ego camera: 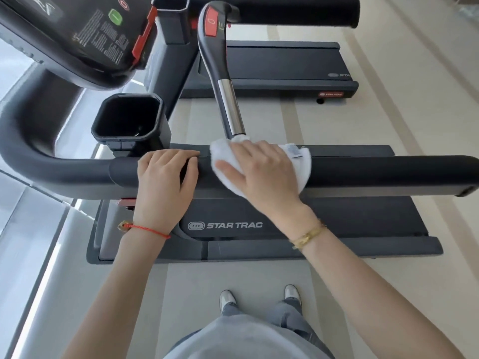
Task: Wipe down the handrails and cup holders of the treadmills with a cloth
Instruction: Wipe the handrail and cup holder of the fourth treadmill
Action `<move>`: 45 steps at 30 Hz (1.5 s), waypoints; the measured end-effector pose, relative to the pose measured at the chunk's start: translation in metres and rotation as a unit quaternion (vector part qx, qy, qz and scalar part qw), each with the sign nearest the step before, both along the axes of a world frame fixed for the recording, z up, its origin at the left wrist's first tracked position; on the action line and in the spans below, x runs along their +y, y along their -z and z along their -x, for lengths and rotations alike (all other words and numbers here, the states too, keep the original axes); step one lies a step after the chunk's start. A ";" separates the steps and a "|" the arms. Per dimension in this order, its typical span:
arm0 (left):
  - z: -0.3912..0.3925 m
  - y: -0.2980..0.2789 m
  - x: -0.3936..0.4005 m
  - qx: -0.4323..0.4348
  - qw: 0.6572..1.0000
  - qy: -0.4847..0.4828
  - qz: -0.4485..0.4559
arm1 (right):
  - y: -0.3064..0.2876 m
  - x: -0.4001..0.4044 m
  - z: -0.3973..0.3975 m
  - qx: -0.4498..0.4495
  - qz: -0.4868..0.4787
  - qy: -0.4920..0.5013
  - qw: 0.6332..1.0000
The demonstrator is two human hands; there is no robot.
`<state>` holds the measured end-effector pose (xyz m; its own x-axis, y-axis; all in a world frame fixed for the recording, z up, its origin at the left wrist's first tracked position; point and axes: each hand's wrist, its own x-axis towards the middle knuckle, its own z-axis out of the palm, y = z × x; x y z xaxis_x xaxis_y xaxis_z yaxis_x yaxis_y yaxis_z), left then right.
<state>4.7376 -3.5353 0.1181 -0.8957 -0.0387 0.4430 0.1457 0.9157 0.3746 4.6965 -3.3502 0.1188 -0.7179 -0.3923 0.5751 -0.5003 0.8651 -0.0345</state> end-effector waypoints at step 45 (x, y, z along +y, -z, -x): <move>0.035 -0.014 0.266 -0.034 0.997 0.060 -0.014 | 0.010 0.272 0.019 0.066 0.048 0.086 0.993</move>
